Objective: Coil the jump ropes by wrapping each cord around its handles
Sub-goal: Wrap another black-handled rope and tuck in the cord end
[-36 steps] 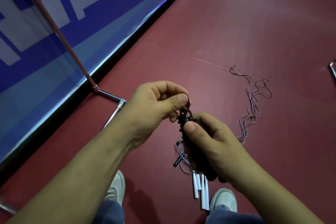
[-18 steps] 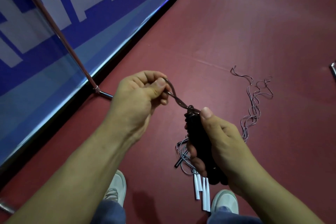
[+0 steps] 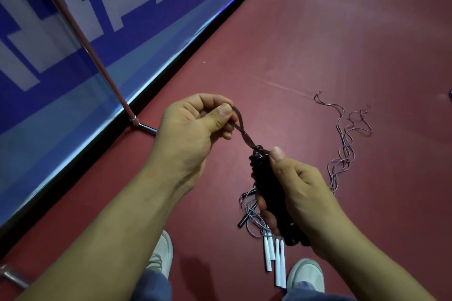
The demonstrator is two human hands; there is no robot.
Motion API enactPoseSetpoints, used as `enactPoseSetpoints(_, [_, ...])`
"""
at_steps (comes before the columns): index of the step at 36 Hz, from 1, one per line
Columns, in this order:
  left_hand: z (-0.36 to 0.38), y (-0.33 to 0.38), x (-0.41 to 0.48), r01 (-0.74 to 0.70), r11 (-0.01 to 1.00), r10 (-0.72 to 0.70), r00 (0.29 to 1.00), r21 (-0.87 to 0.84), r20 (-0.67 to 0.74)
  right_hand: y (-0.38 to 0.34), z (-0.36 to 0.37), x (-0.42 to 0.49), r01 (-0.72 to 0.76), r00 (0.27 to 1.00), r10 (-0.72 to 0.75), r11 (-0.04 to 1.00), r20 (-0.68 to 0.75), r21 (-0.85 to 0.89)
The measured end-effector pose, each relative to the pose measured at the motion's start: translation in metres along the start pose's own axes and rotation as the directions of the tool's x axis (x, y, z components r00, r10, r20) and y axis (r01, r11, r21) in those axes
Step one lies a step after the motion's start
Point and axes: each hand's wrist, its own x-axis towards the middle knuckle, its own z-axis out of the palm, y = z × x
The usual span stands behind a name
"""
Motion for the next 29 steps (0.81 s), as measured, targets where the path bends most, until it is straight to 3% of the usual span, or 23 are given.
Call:
enactPoseSetpoints(6, [0.003, 0.006, -0.003, -0.071, 0.982, 0.062, 0.996, 0.176, 0.058, -0.005, 0.002, 0.002, -0.029, 0.997, 0.024, 0.997, 0.075, 0.073])
enactPoseSetpoints(11, [-0.006, 0.023, -0.003, -0.077, 0.982, 0.084, 0.996, 0.17, -0.035, -0.017, 0.01, 0.001, 0.105, 0.982, -0.102, 0.994, 0.16, -0.011])
enactPoseSetpoints(16, [-0.012, 0.067, -0.007, -0.124, 0.941, 0.134, 0.991, 0.316, -0.011, -0.034, 0.028, -0.003, 0.202, 0.964, -0.185, 0.977, 0.188, -0.073])
enactPoseSetpoints(24, [-0.023, 0.184, -0.034, -0.248, 0.809, 0.292, 0.956, 0.532, 0.001, -0.106, 0.073, -0.029, 0.412, 0.891, -0.384, 0.908, 0.243, -0.072])
enactPoseSetpoints(29, [-0.035, 0.253, -0.054, -0.292, 0.653, 0.381, 0.924, 0.698, 0.029, -0.148, 0.111, -0.036, 0.473, 0.852, -0.429, 0.876, 0.299, -0.091])
